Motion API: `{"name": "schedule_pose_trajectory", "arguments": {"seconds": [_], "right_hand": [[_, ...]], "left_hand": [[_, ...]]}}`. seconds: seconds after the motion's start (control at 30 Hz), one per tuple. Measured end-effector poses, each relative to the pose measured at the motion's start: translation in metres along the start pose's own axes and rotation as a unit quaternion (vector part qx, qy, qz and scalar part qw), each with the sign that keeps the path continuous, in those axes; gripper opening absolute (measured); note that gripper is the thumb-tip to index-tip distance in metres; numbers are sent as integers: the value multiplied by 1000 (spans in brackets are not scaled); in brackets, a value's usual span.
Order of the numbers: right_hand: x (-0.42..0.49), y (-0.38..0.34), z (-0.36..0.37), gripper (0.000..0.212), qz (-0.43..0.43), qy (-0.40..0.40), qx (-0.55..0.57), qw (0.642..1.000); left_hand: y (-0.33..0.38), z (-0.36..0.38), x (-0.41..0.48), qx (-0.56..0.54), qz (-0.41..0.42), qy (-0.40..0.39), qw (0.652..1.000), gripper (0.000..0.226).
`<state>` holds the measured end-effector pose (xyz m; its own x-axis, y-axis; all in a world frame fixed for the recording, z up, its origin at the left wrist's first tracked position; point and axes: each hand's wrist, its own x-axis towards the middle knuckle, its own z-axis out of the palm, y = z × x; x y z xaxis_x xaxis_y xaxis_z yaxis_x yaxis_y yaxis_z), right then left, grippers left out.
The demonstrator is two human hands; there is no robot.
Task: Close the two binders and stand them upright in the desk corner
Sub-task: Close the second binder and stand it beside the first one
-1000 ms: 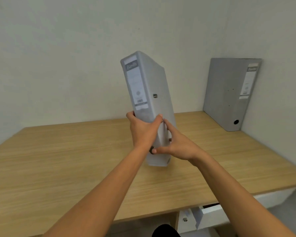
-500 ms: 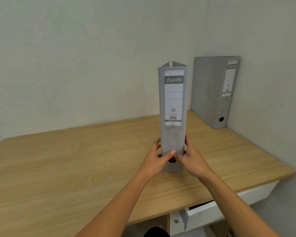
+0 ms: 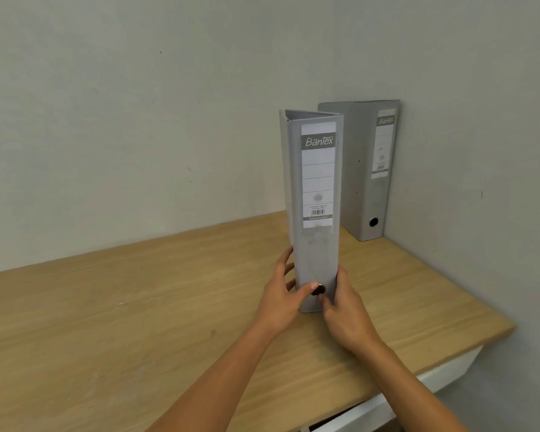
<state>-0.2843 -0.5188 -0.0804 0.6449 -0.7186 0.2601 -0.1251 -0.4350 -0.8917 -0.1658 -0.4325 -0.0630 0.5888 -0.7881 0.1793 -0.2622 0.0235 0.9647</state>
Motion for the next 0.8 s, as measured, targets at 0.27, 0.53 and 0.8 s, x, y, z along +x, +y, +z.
{"name": "schedule_pose_trajectory", "arguments": {"seconds": [0.27,0.53,0.8], "right_hand": [[62,36,-34,28,70,46,-113,990],[130,66,-49,32,123,126,-254,951],[178,89,-55,35,129,212,-128,960]], "left_hand": [[-6,56,73,12,22,20,999,88],[-15,103,140,48,35,85,995,86],[-24,120,186,78,51,105,990,83]]}}
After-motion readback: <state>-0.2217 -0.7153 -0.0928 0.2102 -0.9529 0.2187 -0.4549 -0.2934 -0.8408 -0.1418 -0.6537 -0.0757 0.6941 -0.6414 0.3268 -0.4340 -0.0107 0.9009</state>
